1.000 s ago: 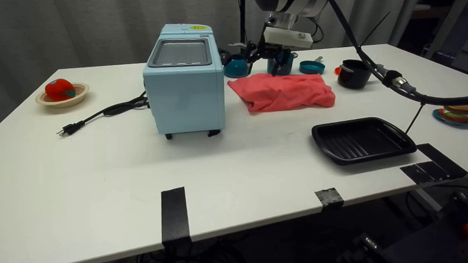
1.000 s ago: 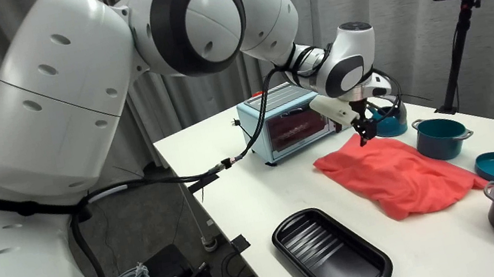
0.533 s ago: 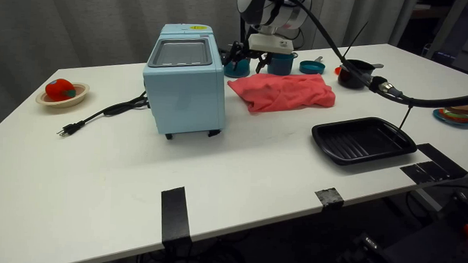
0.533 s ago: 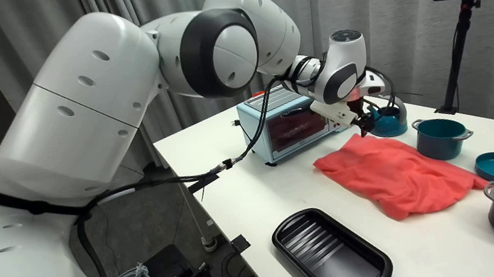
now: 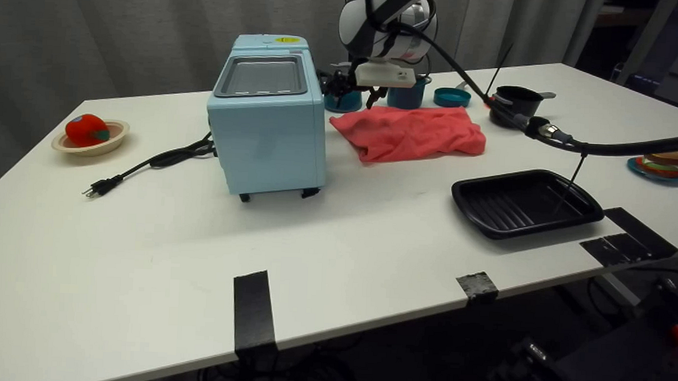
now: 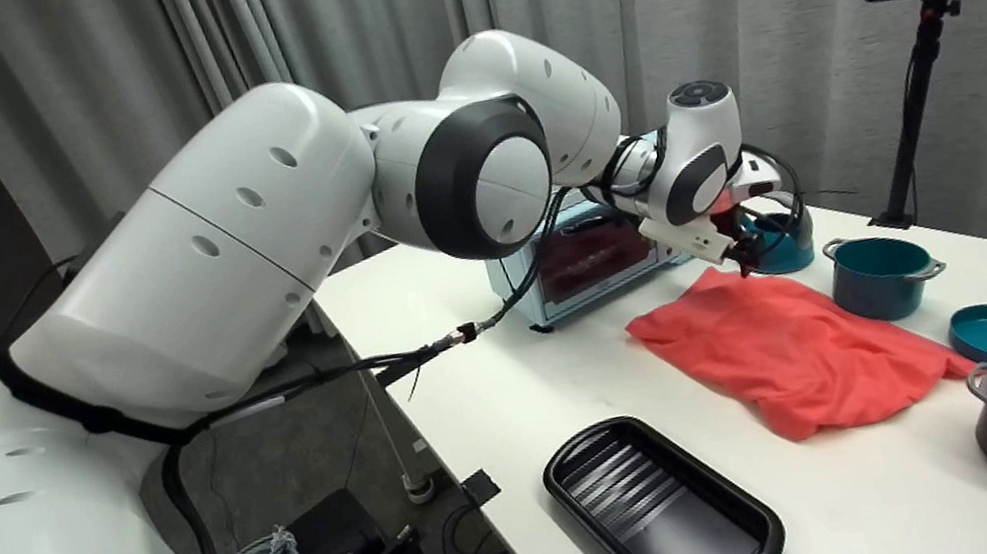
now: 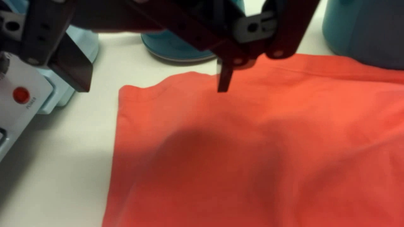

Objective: Unfold the sweatshirt on the table

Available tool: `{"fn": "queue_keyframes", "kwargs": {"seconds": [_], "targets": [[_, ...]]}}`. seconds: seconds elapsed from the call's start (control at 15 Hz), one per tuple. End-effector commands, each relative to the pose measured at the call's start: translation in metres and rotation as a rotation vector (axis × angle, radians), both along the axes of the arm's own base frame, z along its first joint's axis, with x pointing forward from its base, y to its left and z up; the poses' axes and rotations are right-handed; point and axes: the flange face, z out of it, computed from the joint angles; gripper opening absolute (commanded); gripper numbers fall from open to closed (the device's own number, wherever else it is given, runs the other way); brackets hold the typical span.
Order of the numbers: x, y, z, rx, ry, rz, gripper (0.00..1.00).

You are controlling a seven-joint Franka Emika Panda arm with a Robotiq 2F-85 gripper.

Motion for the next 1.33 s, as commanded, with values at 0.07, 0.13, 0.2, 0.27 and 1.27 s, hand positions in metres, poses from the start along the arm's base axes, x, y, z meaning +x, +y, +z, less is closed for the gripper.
{"fn": "queue_keyframes", "kwargs": {"seconds": [0.07, 0.13, 0.2, 0.27, 1.27], "targets": [[0.018, -0.008, -0.015, -0.040, -0.024, -0.016, 0.96], [0.019, -0.010, -0.017, -0.040, -0.026, -0.023, 0.83], [0.021, -0.012, -0.018, -0.039, -0.030, -0.027, 0.72], [0.022, -0.012, -0.019, -0.042, -0.033, -0.029, 0.69], [0.024, -0.016, -0.034, -0.049, 0.047, -0.079, 0.44]]}}
